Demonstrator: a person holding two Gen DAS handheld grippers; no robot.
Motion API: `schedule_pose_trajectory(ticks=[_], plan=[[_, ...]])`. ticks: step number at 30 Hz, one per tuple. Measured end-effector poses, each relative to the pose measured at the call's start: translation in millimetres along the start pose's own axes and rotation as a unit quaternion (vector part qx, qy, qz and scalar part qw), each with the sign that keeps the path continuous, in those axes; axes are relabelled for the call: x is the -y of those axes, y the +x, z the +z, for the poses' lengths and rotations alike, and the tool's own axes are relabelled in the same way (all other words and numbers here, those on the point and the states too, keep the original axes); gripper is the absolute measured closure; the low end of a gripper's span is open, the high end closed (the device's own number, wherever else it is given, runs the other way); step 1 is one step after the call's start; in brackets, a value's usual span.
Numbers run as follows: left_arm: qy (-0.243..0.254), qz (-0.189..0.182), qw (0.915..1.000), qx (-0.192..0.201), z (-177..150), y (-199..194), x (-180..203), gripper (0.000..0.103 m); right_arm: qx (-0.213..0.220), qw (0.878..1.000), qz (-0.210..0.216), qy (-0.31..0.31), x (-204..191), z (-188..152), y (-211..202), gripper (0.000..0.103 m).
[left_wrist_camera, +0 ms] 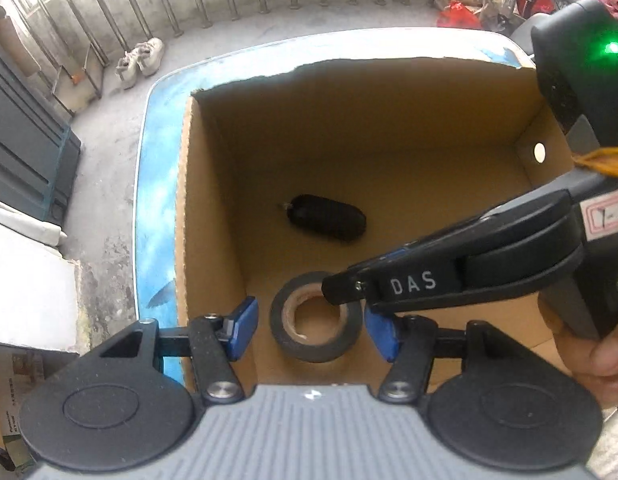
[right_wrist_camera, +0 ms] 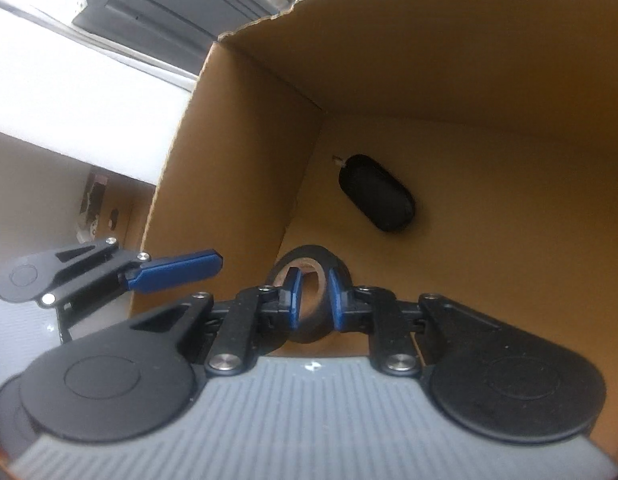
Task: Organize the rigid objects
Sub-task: 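Carry the tape roll into the box and release it with the right tool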
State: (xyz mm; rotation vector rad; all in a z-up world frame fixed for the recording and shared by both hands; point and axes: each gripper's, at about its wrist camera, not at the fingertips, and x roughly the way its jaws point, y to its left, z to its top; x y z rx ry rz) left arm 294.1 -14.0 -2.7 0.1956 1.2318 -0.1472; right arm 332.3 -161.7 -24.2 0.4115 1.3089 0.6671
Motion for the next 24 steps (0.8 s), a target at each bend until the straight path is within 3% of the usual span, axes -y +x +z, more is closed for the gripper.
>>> schedule_pose_trajectory(ticks=[6,13,18,24], plan=[[-0.002,0.003,0.9999,0.016,2,-5,2,0.043,0.007,1.0,-0.014,-0.001,-2,-3,-3,0.086],[-0.016,-0.012,0.9972,0.073,-13,-42,-3,0.041,0.072,0.997,0.001,-0.016,-16,-26,-50,0.081],[-0.011,-0.015,0.989,0.147,-49,-89,-5,0.038,0.132,0.99,0.045,-0.027,-29,-69,-104,0.078],[-0.006,-0.009,0.973,0.231,-116,-139,2,0.035,0.18,0.978,0.105,-0.029,-36,-139,-155,0.077]])
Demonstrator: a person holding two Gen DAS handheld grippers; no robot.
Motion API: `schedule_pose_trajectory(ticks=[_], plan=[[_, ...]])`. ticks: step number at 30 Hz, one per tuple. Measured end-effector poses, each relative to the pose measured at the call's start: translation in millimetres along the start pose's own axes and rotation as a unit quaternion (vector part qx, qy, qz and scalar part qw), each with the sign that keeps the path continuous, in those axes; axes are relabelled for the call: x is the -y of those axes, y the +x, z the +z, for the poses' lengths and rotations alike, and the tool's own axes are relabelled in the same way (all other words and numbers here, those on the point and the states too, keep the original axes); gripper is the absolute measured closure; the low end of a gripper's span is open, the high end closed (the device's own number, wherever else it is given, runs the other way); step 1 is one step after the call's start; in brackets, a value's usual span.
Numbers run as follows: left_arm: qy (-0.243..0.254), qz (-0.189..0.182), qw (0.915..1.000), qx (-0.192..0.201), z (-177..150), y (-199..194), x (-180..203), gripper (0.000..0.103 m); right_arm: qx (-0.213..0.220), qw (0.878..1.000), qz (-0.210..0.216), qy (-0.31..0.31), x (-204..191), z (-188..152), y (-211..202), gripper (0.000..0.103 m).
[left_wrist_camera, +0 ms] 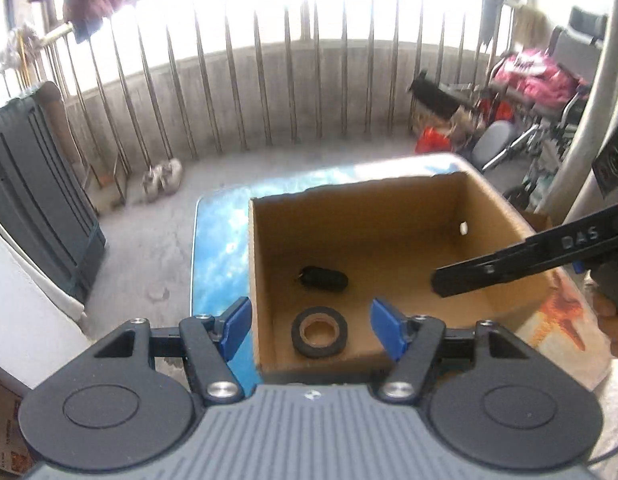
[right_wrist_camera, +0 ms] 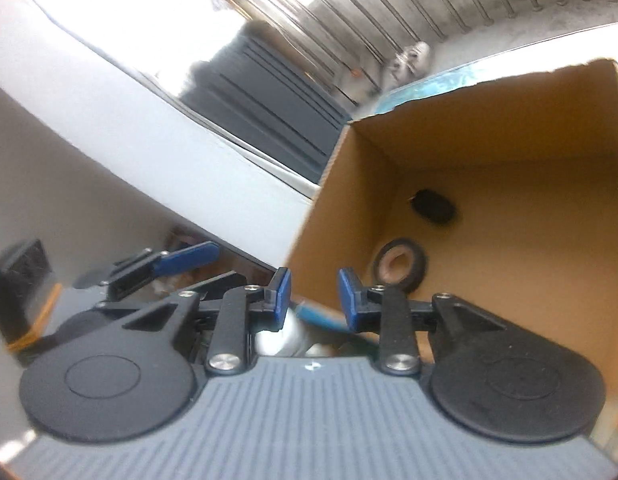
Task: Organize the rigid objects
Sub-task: 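Carry the tape roll into the box and release it with the right tool, then lower the right tool into the pink cup beside the black battery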
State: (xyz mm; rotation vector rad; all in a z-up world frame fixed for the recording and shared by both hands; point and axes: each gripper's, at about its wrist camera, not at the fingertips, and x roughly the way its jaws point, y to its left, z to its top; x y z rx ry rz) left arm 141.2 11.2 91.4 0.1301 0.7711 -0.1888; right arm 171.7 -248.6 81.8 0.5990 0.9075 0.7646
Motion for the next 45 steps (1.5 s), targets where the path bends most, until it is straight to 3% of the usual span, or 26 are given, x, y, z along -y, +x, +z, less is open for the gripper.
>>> schedule_pose_trajectory(ticks=[3,7,16,20,29,40,45], plan=[[-0.022,-0.017,0.9995,0.014,-23,-24,2,0.035,0.025,0.999,0.02,0.003,-6,-34,-26,0.076],[-0.037,-0.039,0.9985,0.006,-65,-31,5,0.035,0.041,0.999,0.017,0.01,4,-76,-42,0.075],[-0.063,-0.089,0.9921,-0.063,-138,1,14,0.043,0.012,0.999,-0.045,-0.004,12,-142,13,0.075],[-0.072,-0.113,0.9874,-0.084,-152,15,17,0.046,-0.007,0.998,-0.062,-0.011,7,-142,42,0.076],[-0.058,-0.116,0.9878,-0.086,-156,26,31,0.047,-0.038,0.994,-0.099,-0.023,9,-138,77,0.077],[-0.051,-0.115,0.9876,-0.094,-158,35,32,0.047,-0.076,0.993,-0.091,0.008,19,-151,99,0.077],[-0.044,-0.11,0.9889,-0.09,-158,35,33,0.047,-0.081,0.993,-0.085,0.025,24,-155,107,0.084]])
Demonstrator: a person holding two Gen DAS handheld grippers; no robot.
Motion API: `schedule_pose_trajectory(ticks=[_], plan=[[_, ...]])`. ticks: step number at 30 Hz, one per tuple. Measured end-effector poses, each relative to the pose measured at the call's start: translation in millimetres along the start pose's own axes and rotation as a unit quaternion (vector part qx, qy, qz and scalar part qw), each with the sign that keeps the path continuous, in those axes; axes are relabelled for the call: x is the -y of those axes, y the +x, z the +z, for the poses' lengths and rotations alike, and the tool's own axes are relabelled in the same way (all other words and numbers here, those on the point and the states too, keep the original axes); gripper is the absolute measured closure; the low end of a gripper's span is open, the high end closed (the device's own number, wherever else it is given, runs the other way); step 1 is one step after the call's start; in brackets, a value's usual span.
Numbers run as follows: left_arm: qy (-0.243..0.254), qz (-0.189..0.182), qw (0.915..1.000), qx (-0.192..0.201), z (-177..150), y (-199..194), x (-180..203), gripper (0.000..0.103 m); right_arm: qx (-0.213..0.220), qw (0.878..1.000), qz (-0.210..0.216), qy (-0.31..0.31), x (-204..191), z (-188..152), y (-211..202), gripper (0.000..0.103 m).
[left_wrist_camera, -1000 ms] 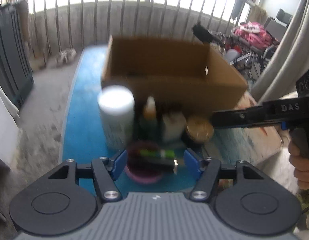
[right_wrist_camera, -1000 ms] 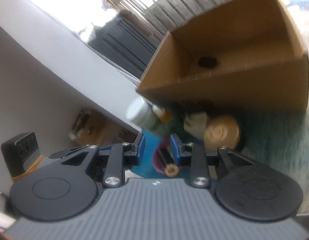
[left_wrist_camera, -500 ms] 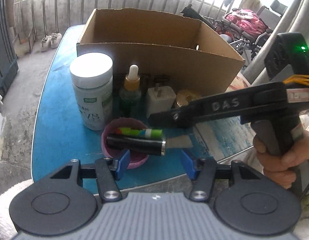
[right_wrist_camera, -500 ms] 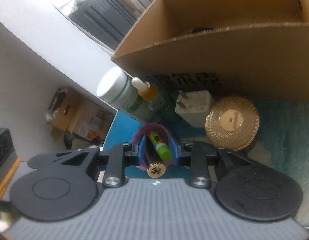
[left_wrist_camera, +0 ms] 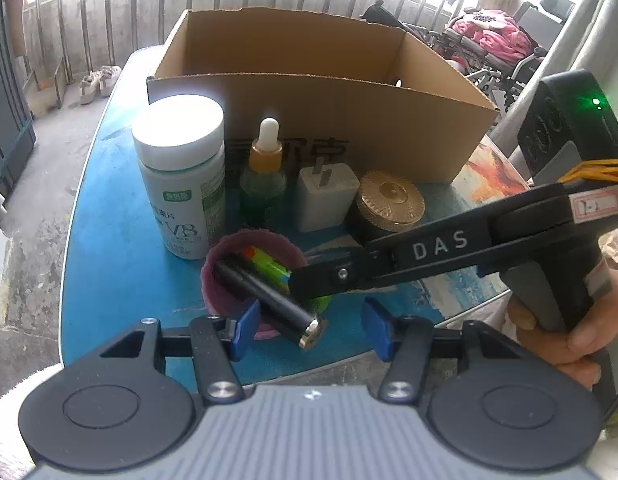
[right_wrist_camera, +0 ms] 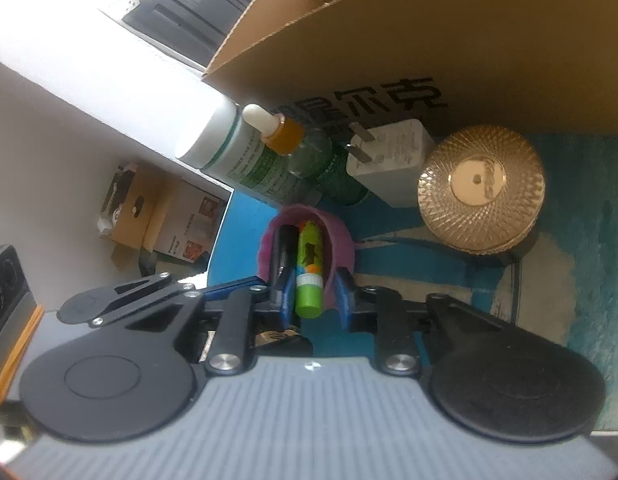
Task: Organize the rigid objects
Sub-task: 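Lower the right tool into the pink cup beside the black battery, then close the right tool on the green-yellow stick in the pink cup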
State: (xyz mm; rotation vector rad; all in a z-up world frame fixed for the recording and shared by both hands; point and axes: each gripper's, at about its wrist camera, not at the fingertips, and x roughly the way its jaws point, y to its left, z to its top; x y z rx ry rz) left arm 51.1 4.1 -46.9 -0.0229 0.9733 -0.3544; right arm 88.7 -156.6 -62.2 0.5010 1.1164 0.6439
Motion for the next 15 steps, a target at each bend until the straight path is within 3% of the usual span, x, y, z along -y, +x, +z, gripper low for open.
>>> schedule_pose_trajectory(ticks=[3,15], plan=[[0.009,0.008,0.9999,0.005,-1,-1,2,0.047,0.003,1.0,0.016,0.022,5,-2,-1,0.091],[0.048,0.038,0.9977,0.03,-2,-10,13,0.047,0.016,0.997,0.045,0.062,14,-4,-15,0.092]])
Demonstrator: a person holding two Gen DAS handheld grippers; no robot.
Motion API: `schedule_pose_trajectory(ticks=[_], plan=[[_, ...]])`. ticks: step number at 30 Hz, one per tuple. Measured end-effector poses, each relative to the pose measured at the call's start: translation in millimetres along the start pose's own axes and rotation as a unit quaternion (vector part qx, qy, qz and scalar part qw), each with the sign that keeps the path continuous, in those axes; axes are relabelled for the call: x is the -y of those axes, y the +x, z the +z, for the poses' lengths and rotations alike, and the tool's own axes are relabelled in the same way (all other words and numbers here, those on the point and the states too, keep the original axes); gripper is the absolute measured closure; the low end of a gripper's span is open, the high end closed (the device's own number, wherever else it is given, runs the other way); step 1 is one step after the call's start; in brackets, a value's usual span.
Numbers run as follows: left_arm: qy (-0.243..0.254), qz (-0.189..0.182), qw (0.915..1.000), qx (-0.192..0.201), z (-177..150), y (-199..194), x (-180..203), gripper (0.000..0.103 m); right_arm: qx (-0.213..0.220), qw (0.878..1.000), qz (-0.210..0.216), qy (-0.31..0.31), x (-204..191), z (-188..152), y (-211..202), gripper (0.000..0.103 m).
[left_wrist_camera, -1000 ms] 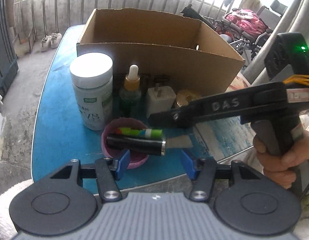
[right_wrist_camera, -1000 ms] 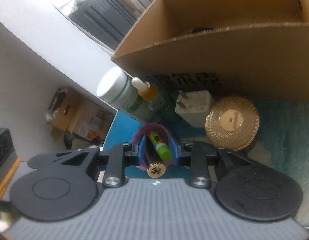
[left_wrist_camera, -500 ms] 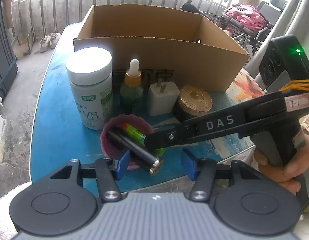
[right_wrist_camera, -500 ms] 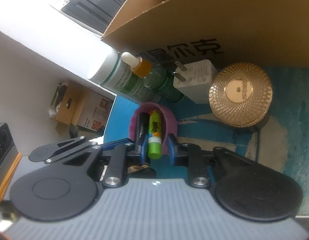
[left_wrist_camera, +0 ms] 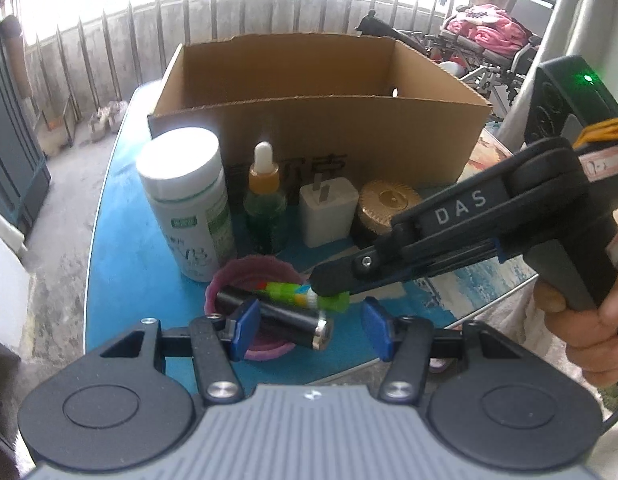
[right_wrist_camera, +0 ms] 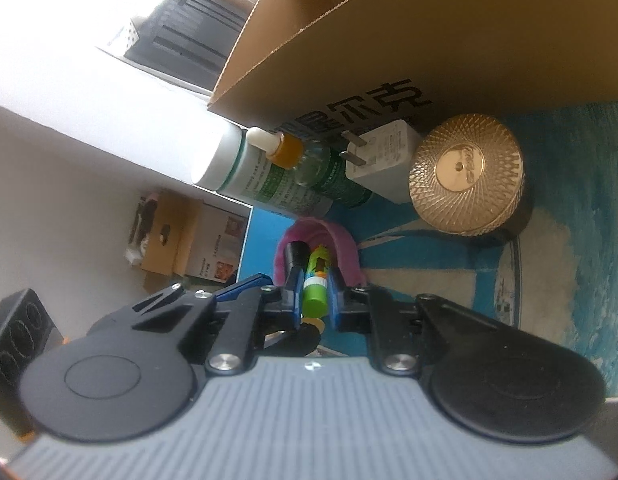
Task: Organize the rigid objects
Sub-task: 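Close the right tool on the green-yellow stick in the pink cup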
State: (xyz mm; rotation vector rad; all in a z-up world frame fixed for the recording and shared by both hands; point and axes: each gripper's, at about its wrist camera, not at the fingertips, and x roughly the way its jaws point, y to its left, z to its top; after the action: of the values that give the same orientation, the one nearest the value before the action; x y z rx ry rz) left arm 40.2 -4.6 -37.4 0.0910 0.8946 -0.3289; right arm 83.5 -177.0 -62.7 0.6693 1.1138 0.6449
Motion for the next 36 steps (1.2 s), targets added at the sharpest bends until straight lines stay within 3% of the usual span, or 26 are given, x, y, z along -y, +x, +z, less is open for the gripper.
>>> schedule_pose_trajectory(ticks=[4,6,9,15,19,23,29,34,36], plan=[[0.024,0.017,0.9996,0.004,0,3,7,0.048,-0.004,1.0,0.006,0.014,2,1,-1,0.094],[0.038,0.031,0.9988,0.005,0,5,12,0.056,-0.006,1.0,0.008,0.02,3,1,0,0.094],[0.054,0.046,0.9975,0.004,0,8,16,0.06,-0.007,1.0,0.006,0.025,5,0,2,0.094],[0.054,0.047,0.9974,0.004,-2,9,14,0.061,-0.02,0.999,0.005,0.04,8,1,5,0.09],[0.054,0.049,0.9973,0.006,-3,6,13,0.064,-0.03,0.998,0.011,0.062,13,1,7,0.073],[0.064,0.053,0.9965,0.012,-5,0,17,0.066,-0.039,0.996,0.016,0.081,18,1,11,0.069],[0.069,0.055,0.9961,0.011,-11,-4,19,0.079,-0.056,0.991,0.034,0.117,28,-1,20,0.069],[0.066,0.056,0.9962,0.009,-12,-4,17,0.08,-0.062,0.986,0.046,0.146,36,-5,27,0.07],[0.066,0.055,0.9963,0.008,-12,-5,17,0.08,-0.059,0.984,0.052,0.157,38,-6,29,0.075]])
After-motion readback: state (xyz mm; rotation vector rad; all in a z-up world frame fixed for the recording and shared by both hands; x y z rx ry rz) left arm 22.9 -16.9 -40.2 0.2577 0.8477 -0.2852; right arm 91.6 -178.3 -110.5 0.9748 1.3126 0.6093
